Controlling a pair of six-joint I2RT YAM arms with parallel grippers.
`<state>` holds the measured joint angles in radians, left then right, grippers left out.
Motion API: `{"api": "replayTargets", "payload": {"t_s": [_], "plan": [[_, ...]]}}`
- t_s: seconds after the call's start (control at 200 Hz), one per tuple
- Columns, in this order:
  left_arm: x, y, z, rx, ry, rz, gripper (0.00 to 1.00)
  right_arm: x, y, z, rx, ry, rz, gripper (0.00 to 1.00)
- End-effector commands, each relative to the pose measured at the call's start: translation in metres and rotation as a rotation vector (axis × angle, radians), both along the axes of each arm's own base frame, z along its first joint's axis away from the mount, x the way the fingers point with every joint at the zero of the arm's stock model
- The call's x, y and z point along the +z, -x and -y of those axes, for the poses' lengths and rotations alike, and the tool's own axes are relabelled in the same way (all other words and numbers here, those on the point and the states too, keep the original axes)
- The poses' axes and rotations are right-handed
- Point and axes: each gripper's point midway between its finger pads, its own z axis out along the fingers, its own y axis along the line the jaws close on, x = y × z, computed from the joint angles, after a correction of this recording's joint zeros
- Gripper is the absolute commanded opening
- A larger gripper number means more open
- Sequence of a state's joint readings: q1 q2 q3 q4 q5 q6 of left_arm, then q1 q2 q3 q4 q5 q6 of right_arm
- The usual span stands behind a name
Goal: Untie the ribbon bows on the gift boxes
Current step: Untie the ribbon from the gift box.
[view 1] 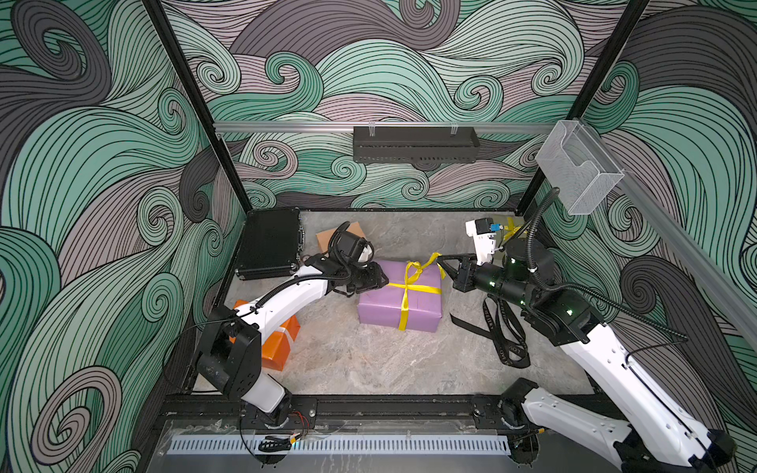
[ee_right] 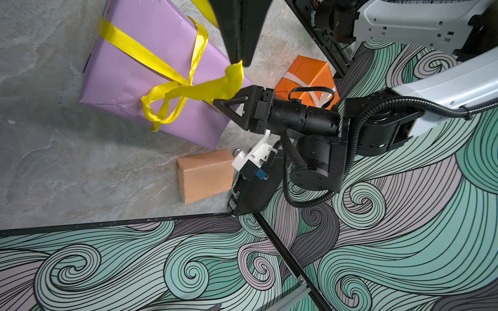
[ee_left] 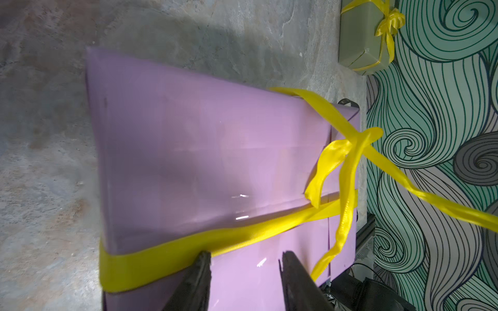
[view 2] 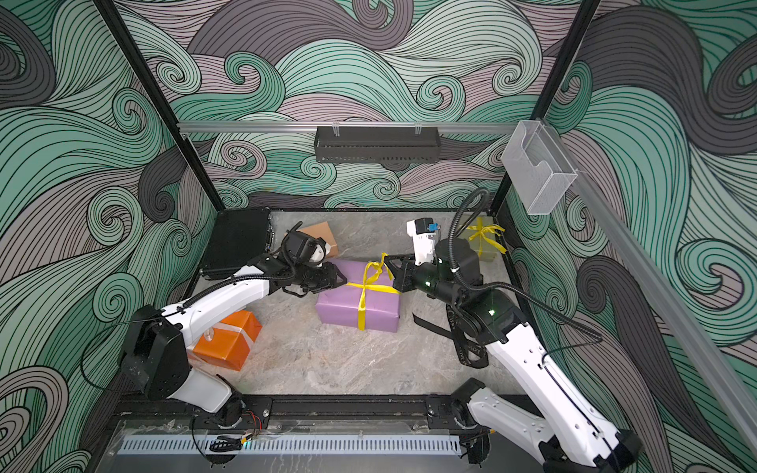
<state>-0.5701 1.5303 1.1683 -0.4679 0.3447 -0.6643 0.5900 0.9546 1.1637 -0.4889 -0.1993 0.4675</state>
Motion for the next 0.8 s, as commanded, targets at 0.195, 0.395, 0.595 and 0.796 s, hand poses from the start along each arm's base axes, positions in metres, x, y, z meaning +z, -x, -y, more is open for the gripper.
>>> {"api": "replayTargets", "payload": {"t_s": [0.195,0.395,0.595,0.796], "plan": [[0.031,-0.001,0.006,-0.038,0.041,0.08,0.52,-0.06,0.003,0.006,-0.001,0.093,-0.116,0.06],[0.051,0.006,0.015,-0.107,0.095,0.156,0.69,-0.106,0.001,0.049,-0.17,0.198,-0.168,0.1],[0.051,0.02,0.028,-0.228,0.019,0.181,0.81,-0.151,-0.004,0.086,-0.32,0.25,-0.255,0.16],[0.039,0.022,0.027,-0.298,-0.168,0.227,0.82,-0.183,-0.004,0.1,-0.393,0.248,-0.266,0.48]]}}
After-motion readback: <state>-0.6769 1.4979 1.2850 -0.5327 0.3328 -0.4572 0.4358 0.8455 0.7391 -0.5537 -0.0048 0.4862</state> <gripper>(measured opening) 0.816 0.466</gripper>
